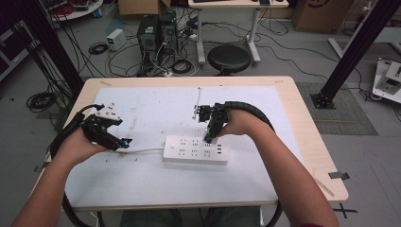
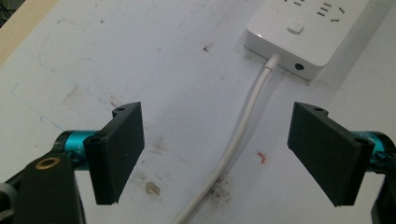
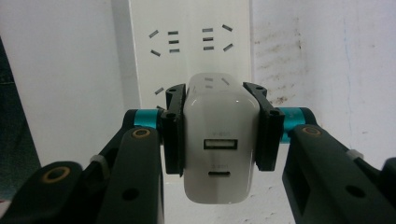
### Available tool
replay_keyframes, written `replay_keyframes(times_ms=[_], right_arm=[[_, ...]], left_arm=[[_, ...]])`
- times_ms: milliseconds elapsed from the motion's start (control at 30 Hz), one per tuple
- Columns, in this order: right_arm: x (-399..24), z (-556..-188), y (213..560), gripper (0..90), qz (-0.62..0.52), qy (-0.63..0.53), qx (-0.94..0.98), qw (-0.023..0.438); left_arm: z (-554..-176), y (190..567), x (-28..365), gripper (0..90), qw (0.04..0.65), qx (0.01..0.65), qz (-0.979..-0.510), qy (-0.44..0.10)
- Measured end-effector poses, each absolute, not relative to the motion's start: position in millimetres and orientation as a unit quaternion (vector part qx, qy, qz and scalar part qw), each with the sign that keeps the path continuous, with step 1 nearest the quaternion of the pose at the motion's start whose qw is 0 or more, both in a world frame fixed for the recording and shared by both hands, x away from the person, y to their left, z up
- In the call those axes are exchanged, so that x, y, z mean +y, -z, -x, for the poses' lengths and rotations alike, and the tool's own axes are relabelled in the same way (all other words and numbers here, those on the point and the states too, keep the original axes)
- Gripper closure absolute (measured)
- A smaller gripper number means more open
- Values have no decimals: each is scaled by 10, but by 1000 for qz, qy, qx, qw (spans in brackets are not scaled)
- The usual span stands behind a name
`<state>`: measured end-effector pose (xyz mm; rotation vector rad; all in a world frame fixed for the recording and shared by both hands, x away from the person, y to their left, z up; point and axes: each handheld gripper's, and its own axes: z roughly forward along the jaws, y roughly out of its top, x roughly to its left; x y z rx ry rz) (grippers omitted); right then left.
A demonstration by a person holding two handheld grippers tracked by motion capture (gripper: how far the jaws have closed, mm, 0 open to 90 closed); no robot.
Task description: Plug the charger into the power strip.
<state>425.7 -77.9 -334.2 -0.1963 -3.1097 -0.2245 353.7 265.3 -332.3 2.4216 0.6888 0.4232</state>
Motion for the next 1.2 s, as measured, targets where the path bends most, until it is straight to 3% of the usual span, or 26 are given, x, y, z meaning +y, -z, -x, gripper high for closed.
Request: replay_keyframes(times_ms=[433,1067,1200], right_arm=[[-687,-4317,3493,634,55,50,-997,22],[-566,-4230,3618,640,32,19,-999,-8],[-576,-4276,3618,640,35,19,-999,5]], left_arm=[[-3551,3357,2691,188,292,265,-906,-156],[-3550,3362,2682,188,290,263,-906,-158],[-3542,3348,2685,188,293,265,-905,-159]])
